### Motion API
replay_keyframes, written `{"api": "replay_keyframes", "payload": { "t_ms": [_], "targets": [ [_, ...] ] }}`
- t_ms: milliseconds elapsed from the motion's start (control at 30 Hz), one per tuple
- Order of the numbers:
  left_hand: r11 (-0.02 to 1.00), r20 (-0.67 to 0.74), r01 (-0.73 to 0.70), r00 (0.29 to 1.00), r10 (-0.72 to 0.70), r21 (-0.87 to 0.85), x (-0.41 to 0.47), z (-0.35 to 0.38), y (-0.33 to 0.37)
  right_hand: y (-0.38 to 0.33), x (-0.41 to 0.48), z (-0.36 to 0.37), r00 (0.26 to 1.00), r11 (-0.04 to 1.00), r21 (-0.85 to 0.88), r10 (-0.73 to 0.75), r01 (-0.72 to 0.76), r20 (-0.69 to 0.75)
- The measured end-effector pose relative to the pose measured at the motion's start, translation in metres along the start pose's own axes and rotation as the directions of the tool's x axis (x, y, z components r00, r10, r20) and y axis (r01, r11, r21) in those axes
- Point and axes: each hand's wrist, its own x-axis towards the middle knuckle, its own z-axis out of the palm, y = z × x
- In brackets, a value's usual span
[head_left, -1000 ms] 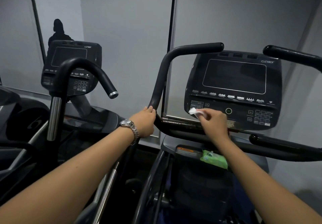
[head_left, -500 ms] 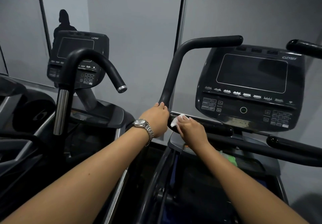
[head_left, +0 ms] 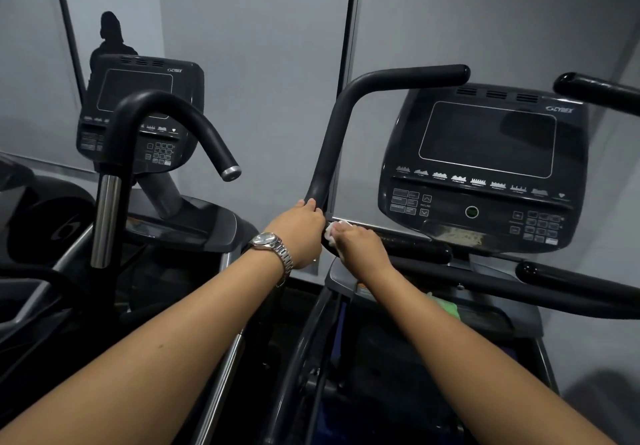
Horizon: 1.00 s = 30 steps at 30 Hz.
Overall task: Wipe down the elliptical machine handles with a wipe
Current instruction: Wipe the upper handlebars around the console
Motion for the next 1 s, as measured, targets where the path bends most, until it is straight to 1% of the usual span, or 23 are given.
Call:
{"api": "replay_keyframes", "payload": {
  "t_ms": [100,133,200,267,367,433,500,567,667,767,800,867,933,1000],
  "targets": [
    [1.0,-0.005,0.001,1.0,-0.001,0.001,0.001,0.001,-0.001,0.016,-0.022,-0.001,0.992,0.991,-0.102,-0.096,0.088,-0.084],
    [1.0,-0.004,0.001,1.0,-0.001,-0.002,0.001,0.002,-0.001,0.02,-0.025,-0.005,0.99,0.992,-0.1,-0.085,0.074,-0.112],
    [1.0,-0.004,0.001,1.0,-0.001,-0.007,0.001,0.001,0.0,0.022,-0.02,-0.012,0.989,0.997,-0.078,-0.005,-0.006,-0.145],
    [1.0,-0.007,0.001,1.0,-0.001,0.0,0.001,0.0,0.0,0.012,-0.012,-0.012,0.995,0.997,-0.049,0.051,-0.056,-0.091],
    [1.0,-0.005,0.003,1.0,-0.003,0.019,0.0,-0.001,0.001,0.01,-0.022,-0.005,0.998,0.999,0.0,-0.032,0.032,-0.06],
    [1.0,-0.007,-0.001,1.0,0.001,0.02,0.0,0.0,0.001,0.019,-0.034,-0.011,0.997,0.999,0.007,-0.038,0.039,-0.069],
    [1.0,-0.016,-0.003,1.0,0.004,0.02,0.0,0.001,0.001,0.027,-0.033,-0.019,0.993,1.0,0.002,0.025,-0.025,-0.113],
    [1.0,-0.016,0.004,1.0,-0.004,0.007,0.0,0.0,0.001,0.023,-0.024,-0.022,0.991,0.996,-0.023,0.079,-0.082,-0.109],
    [1.0,-0.014,0.002,1.0,-0.002,0.007,0.0,0.0,0.001,0.006,-0.019,-0.015,0.999,1.0,0.004,0.017,-0.017,-0.03],
    [1.0,-0.021,0.004,1.0,-0.004,0.012,0.0,0.001,0.001,0.013,-0.034,-0.012,0.998,0.999,-0.005,-0.05,0.05,-0.023],
    [1.0,-0.025,0.005,1.0,-0.005,0.01,0.001,0.001,0.001,0.018,-0.038,-0.014,0.999,0.999,-0.03,-0.047,0.046,-0.028],
    [1.0,-0.028,0.008,1.0,-0.007,0.006,0.001,0.003,0.0,0.026,-0.037,-0.017,0.998,0.997,-0.071,0.004,-0.008,-0.055],
    [1.0,-0.026,0.012,1.0,-0.012,0.003,0.002,0.003,0.0,0.025,-0.026,-0.018,0.995,0.995,-0.059,0.07,-0.074,-0.075],
    [1.0,-0.026,0.014,1.0,-0.014,0.002,0.002,0.003,0.0,0.013,-0.018,-0.015,0.997,0.998,-0.031,0.049,-0.051,-0.055]
  ]
}}
